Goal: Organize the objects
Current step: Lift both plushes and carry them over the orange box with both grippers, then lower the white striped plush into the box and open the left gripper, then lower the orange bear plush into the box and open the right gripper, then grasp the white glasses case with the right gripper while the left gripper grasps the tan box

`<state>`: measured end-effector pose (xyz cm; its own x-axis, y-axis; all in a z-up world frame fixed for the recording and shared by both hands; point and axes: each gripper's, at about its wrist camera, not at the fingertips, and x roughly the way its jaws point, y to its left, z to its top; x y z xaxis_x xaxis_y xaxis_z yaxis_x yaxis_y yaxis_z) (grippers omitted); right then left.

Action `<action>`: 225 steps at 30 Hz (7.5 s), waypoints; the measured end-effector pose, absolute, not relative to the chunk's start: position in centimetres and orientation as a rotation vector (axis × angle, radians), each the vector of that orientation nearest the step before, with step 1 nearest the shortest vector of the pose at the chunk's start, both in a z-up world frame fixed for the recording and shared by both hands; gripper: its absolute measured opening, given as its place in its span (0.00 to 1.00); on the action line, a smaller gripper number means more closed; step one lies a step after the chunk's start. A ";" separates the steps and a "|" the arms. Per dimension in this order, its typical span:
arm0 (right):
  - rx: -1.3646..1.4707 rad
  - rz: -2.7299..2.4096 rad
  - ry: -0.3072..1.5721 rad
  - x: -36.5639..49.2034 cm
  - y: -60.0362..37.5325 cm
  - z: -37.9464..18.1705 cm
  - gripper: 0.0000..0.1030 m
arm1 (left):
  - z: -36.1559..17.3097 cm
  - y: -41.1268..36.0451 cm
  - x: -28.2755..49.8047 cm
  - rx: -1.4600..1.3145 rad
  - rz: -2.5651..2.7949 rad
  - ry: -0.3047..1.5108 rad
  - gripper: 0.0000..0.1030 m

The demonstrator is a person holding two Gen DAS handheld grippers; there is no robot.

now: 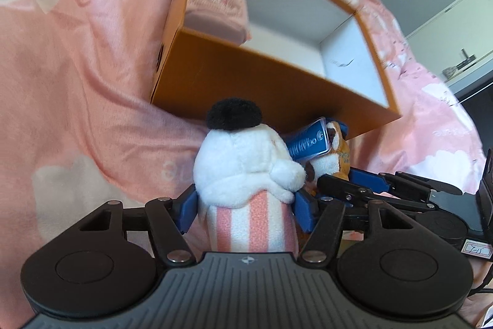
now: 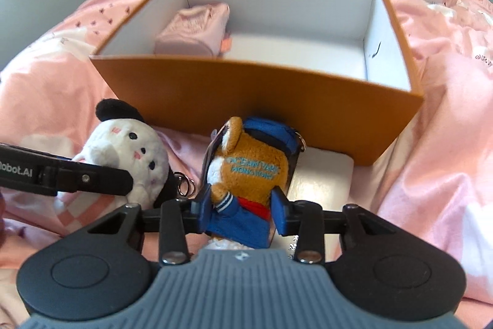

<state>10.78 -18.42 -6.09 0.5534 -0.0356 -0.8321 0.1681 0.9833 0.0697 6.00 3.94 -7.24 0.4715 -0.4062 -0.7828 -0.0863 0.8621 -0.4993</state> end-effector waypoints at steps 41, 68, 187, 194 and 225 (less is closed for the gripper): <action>0.384 -0.127 0.860 24.3 -31.9 -1.1 0.40 | -4.8 0.8 25.6 -0.375 -0.269 0.947 0.70; 0.460 -0.150 1.011 28.9 -33.6 -6.1 0.41 | -5.9 -1.7 25.1 -0.015 -0.377 0.948 0.89; 0.261 -0.295 0.895 26.3 -28.7 -3.2 0.58 | -0.5 -1.9 15.2 -0.145 -0.307 0.787 0.63; 0.212 -0.308 0.729 20.8 -26.7 0.6 0.65 | 0.5 -2.0 12.0 -0.131 -0.322 0.722 0.63; 0.440 -0.437 0.976 4.4 -21.6 -5.7 0.60 | -7.7 -4.9 6.1 -0.131 -0.566 1.197 0.62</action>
<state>4.36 -21.63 -5.65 0.4889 -0.1543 -0.8586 0.5381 0.8280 0.1576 6.06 -4.90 -7.74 0.2455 -0.4805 -0.8419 0.3456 0.8548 -0.3871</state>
